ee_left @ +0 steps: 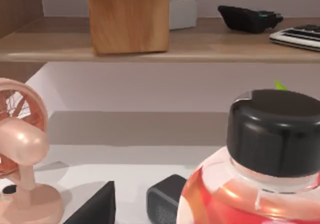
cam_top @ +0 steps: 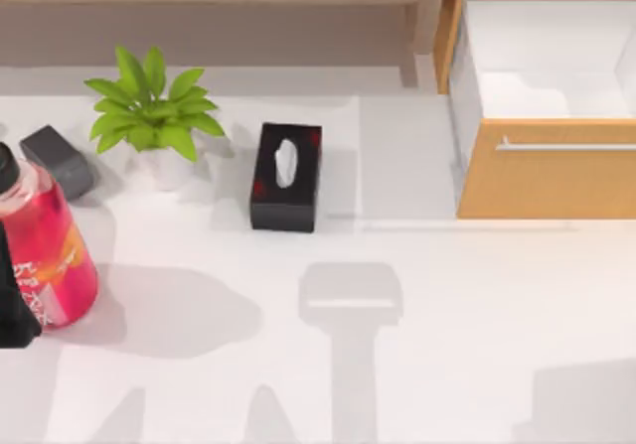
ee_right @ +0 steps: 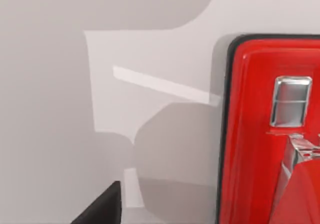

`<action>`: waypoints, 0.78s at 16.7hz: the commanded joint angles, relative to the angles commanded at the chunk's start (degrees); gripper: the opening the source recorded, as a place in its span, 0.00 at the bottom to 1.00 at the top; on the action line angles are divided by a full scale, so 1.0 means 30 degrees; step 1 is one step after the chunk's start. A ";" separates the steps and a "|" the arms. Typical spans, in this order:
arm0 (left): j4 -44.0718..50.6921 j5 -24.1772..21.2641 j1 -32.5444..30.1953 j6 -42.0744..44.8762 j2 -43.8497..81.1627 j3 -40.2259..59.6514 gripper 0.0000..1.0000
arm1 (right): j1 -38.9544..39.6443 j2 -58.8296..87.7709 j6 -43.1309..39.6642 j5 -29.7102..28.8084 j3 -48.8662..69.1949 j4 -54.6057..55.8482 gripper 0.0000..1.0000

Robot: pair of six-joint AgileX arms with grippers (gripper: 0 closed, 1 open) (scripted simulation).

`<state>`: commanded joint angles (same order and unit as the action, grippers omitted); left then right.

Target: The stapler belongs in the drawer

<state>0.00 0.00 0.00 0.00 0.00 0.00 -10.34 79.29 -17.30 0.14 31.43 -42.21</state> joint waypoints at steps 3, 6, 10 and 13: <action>0.0000 0.0000 0.0000 0.0000 0.0000 0.0000 1.00 | 0.0000 0.0000 0.0000 0.0000 0.0000 0.0000 0.62; 0.0000 0.0000 0.0000 0.0000 0.0000 0.0000 1.00 | 0.0000 0.0000 0.0000 0.0000 0.0000 0.0000 0.40; 0.0000 0.0000 0.0000 0.0000 0.0000 0.0000 1.00 | 0.0000 0.0000 0.0000 0.0000 0.0000 0.0000 0.10; 0.0000 0.0000 0.0000 0.0000 0.0000 0.0000 1.00 | 0.0000 0.0000 0.0000 0.0000 0.0000 0.0000 0.00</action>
<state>0.00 0.00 0.00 0.00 0.00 0.00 -10.34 79.29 -17.30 0.14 31.43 -42.21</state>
